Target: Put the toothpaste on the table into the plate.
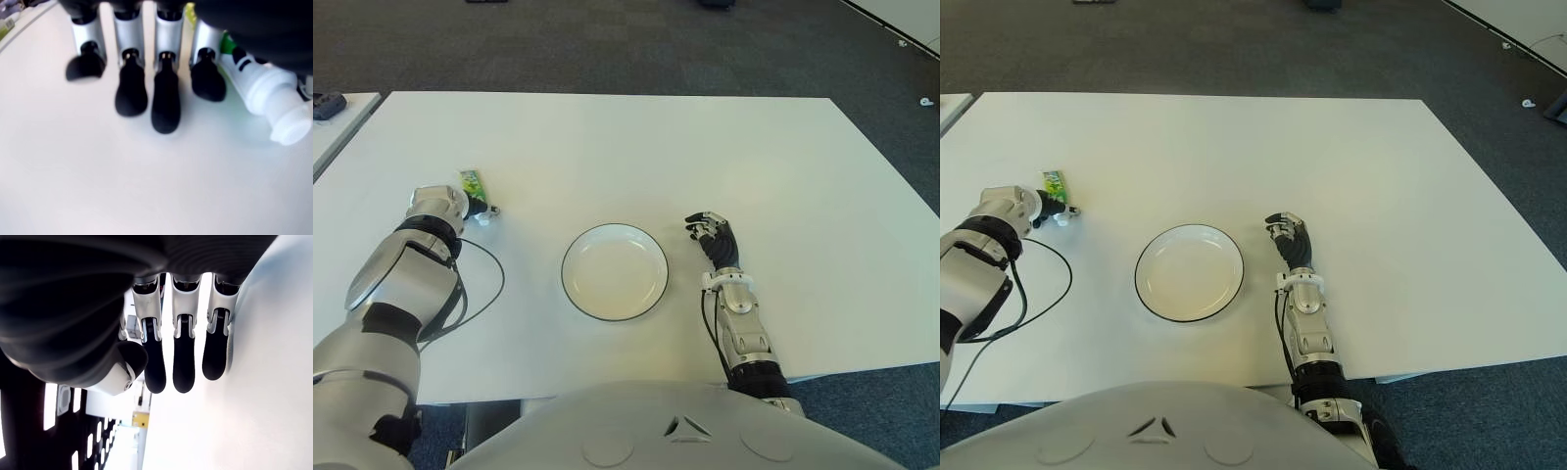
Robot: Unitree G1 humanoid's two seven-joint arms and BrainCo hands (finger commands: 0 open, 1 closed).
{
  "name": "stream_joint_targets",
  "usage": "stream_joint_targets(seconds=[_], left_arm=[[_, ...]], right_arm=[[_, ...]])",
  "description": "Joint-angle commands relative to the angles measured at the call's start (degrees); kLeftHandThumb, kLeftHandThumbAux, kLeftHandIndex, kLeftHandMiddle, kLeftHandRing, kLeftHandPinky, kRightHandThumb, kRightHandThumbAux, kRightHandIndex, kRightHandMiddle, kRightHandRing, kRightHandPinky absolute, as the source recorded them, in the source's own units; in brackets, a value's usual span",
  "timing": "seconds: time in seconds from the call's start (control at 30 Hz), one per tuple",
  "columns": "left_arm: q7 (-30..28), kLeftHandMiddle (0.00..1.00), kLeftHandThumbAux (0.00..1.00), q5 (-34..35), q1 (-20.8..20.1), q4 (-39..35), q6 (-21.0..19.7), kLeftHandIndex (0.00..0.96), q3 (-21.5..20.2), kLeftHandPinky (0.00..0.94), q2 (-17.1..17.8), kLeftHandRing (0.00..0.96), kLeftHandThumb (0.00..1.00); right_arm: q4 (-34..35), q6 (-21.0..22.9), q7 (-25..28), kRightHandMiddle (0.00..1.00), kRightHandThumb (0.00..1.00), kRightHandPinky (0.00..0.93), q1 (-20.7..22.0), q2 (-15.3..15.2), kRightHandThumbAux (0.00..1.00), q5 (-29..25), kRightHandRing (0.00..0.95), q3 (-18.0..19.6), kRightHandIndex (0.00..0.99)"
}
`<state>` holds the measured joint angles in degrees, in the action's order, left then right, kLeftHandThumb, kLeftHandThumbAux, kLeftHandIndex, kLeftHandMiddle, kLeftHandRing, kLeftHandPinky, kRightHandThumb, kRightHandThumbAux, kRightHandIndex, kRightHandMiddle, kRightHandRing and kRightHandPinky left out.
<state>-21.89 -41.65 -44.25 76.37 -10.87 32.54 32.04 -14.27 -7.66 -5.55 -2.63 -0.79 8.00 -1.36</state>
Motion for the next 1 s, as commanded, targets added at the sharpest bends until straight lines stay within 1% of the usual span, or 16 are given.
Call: stream_joint_targets(seconds=[0.03, 0.23, 0.43, 0.67, 0.77, 0.83, 1.0], left_arm=[[-4.55, 0.904, 0.219, 0.82, 0.36, 0.62, 0.89, 0.818, 0.03, 0.931, -2.26, 0.902, 0.127], [-7.08, 0.906, 0.206, 1.53, -0.06, 0.64, 1.77, 0.823, -0.09, 0.929, -3.29, 0.905, 0.100], [-4.98, 0.909, 0.204, 0.75, 0.56, 1.29, 1.22, 0.826, 0.78, 0.931, -4.15, 0.907, 0.106], [-5.30, 0.911, 0.219, -0.05, 0.91, 1.42, 0.12, 0.818, 1.60, 0.933, -4.74, 0.908, 0.124], [-5.97, 0.913, 0.225, 0.02, 1.20, 1.37, 0.06, 0.808, 1.63, 0.936, -4.99, 0.910, 0.135], [-6.18, 0.910, 0.221, 0.35, 1.29, 1.27, -0.21, 0.752, 1.44, 0.938, -5.25, 0.910, 0.149], [-5.90, 0.910, 0.224, 0.73, 1.42, 1.07, -0.64, 0.744, 1.23, 0.935, -5.64, 0.908, 0.166]], right_arm=[[-1.07, 0.73, -0.22, 0.409, 0.708, 0.411, 0.77, 0.08, 0.732, 0.27, 0.398, -0.38, 0.417], [-1.00, 0.42, -0.11, 0.406, 0.707, 0.414, 0.66, 0.04, 0.732, 0.24, 0.397, -0.50, 0.417], [-0.55, 0.74, -0.26, 0.403, 0.706, 0.413, 0.50, -0.05, 0.732, 0.28, 0.396, -0.45, 0.416], [0.09, 1.05, -0.06, 0.401, 0.705, 0.416, 0.14, -0.24, 0.732, 0.07, 0.396, -0.31, 0.415], [0.62, 1.29, 0.05, 0.398, 0.704, 0.416, -0.26, -0.38, 0.732, 0.00, 0.395, -0.24, 0.415], [1.09, 1.56, 0.10, 0.395, 0.704, 0.416, -0.56, -0.49, 0.732, -0.02, 0.394, -0.17, 0.415], [1.85, 1.92, 0.24, 0.392, 0.703, 0.406, -1.05, -0.62, 0.732, -0.09, 0.388, -0.07, 0.415]])
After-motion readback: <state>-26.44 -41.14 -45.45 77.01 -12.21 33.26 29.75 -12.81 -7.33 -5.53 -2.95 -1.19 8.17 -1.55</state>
